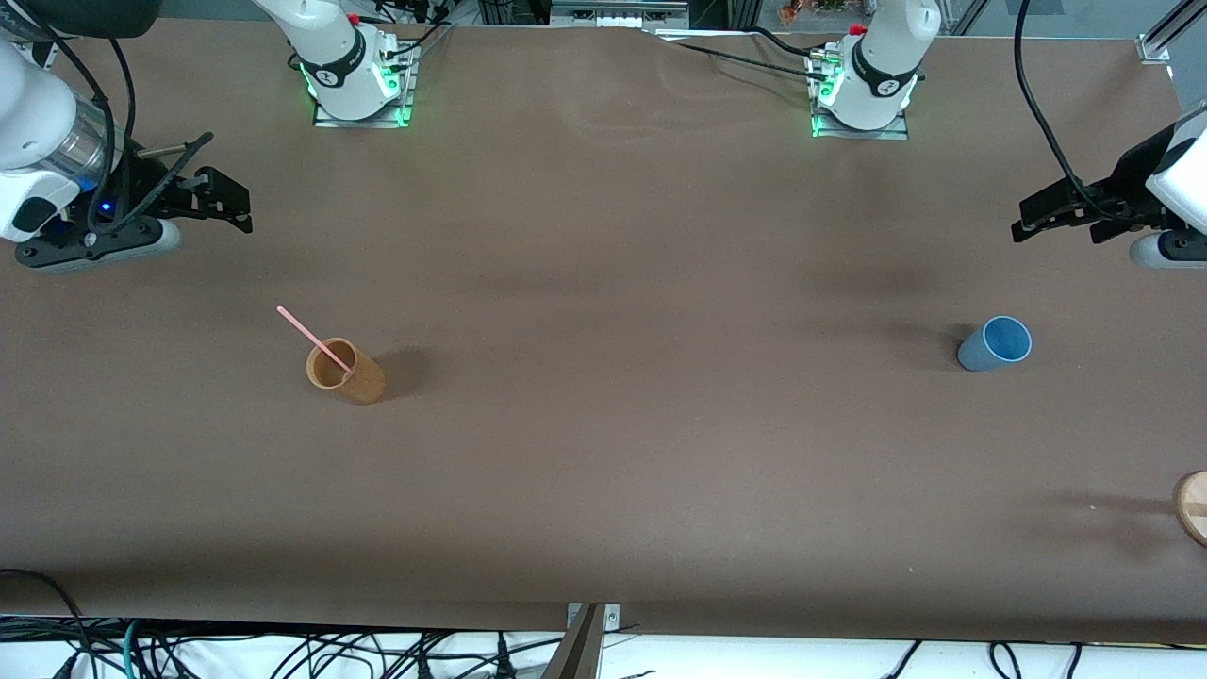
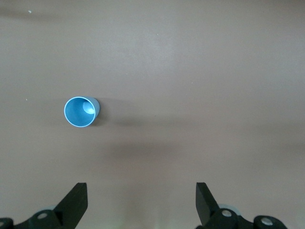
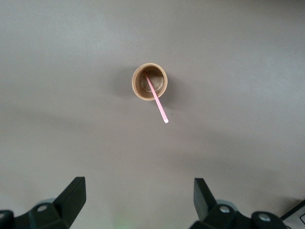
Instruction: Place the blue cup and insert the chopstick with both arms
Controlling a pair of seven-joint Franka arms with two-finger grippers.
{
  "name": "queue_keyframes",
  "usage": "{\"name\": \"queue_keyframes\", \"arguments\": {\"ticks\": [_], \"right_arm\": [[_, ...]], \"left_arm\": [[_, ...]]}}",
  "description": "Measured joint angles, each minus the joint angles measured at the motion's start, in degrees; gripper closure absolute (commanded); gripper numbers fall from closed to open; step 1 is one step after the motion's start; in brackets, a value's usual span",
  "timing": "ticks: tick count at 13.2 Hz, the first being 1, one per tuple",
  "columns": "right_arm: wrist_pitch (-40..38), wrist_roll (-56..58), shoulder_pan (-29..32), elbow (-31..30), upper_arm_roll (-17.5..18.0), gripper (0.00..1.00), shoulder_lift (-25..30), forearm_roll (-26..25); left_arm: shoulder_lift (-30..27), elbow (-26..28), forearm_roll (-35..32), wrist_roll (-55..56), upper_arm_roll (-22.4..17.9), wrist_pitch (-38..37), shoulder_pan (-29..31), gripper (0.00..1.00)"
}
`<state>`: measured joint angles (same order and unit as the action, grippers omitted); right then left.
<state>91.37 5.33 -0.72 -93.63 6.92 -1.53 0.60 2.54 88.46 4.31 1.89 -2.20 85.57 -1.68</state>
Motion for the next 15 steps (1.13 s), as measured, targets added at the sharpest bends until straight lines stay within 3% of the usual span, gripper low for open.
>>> {"name": "queue_keyframes", "arguments": {"ticks": [15], "right_arm": [[-0.2,-0.2,0.0,-0.1,0.0,0.00,0.0,0.0]], "left_arm": [[2.0,-2.6,0.0,0.0,0.0,1.0,0.0,0.00]]}}
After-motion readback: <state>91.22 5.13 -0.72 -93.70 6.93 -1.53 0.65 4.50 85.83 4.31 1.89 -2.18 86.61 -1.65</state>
